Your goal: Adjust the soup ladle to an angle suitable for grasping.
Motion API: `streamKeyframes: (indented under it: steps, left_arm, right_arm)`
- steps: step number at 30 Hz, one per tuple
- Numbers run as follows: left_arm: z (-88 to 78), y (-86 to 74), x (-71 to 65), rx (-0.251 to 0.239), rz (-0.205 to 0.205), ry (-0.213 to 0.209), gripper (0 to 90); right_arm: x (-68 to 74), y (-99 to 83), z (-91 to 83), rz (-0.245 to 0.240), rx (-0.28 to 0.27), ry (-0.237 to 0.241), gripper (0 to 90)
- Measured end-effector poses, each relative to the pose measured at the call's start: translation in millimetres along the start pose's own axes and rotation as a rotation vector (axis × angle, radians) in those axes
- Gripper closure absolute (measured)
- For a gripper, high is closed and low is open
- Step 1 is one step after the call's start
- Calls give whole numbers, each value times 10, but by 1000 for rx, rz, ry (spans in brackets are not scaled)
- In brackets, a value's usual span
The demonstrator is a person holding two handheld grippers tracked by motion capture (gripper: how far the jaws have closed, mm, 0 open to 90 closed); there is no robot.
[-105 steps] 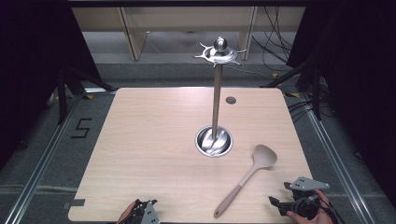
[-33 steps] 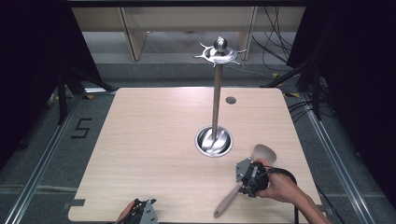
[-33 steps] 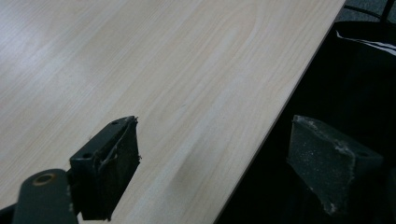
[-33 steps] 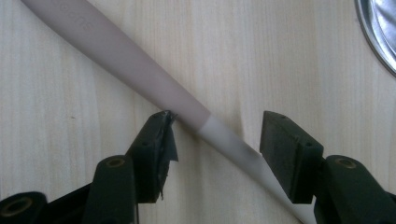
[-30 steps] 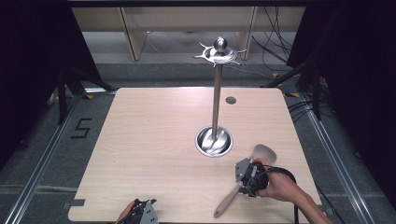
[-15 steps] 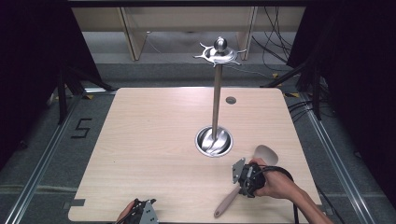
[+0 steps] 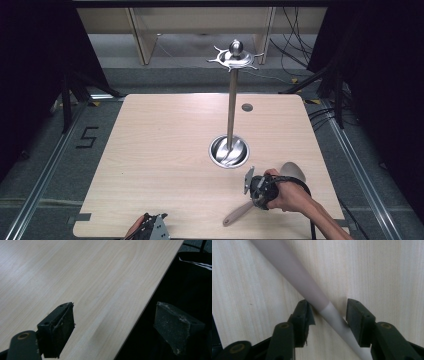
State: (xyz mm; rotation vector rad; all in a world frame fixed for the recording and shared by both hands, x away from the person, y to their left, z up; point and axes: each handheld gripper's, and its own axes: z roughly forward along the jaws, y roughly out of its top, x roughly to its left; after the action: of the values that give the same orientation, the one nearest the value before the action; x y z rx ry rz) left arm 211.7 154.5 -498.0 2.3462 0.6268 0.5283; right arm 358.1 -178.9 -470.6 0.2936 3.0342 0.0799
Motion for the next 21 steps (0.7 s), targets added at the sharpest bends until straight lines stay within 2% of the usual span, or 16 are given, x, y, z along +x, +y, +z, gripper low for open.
streamKeyframes:
  steps: [1, 3, 5, 6, 7, 8, 9, 10, 11, 12, 13, 14, 17, 18, 20, 21]
  left_arm:
    - [-2, 1, -1, 1, 1, -1, 156]
    - [0, 1, 0, 2, 6, 5, 156]
    - [-2, 1, 0, 1, 5, 3, 156]
    - [-6, 2, -1, -2, 1, -1, 156]
    - [-8, 2, -1, -2, 1, 0, 156]
    - [-8, 2, -1, -2, 1, 0, 156]
    - [-6, 1, 1, 2, 5, 2, 156]
    - [11, 1, -2, 1, 1, -13, 156]
    - [11, 1, -4, 1, 3, -12, 156]
    - [9, 2, -5, 1, 3, -13, 156]
    - [2, 3, -4, 0, 5, -3, 156]
    - [2, 3, -4, 0, 5, -3, 156]
    - [0, 2, -1, 3, 5, 5, 156]
    - [-1, 1, -1, 2, 4, 4, 156]
    - [-6, 2, -4, -2, 2, -1, 156]
    - [-7, 3, -3, -3, 3, 0, 156]
  right_arm:
    - [-35, -6, 16, -43, -9, -5, 570]
    - [-39, 6, 4, -3, 3, 11, 597]
    - [-60, 1, 8, -16, -4, 15, 614]
    - [-58, -3, -3, 26, 3, 35, 645]
    - [-80, -17, 8, -10, -11, 37, 656]
    - [-80, -17, 8, -10, -11, 37, 656]
    - [-87, -17, 15, -46, -24, 25, 666]
    - [-79, -17, 12, -57, -28, 33, 669]
    - [-69, -16, 12, -51, -25, 27, 673]
    - [-86, -10, 21, -82, -29, 30, 677]
    - [-39, -7, 1, -21, 13, 32, 682]
    - [-88, -3, 24, -109, -9, 23, 685]
    - [-61, 20, 14, -98, 26, 27, 692]
    - [-34, 24, 8, -67, 42, 34, 696]
    - [-59, 31, 21, -157, 34, 5, 705]
    - [-35, 38, 16, -145, 46, 0, 715]
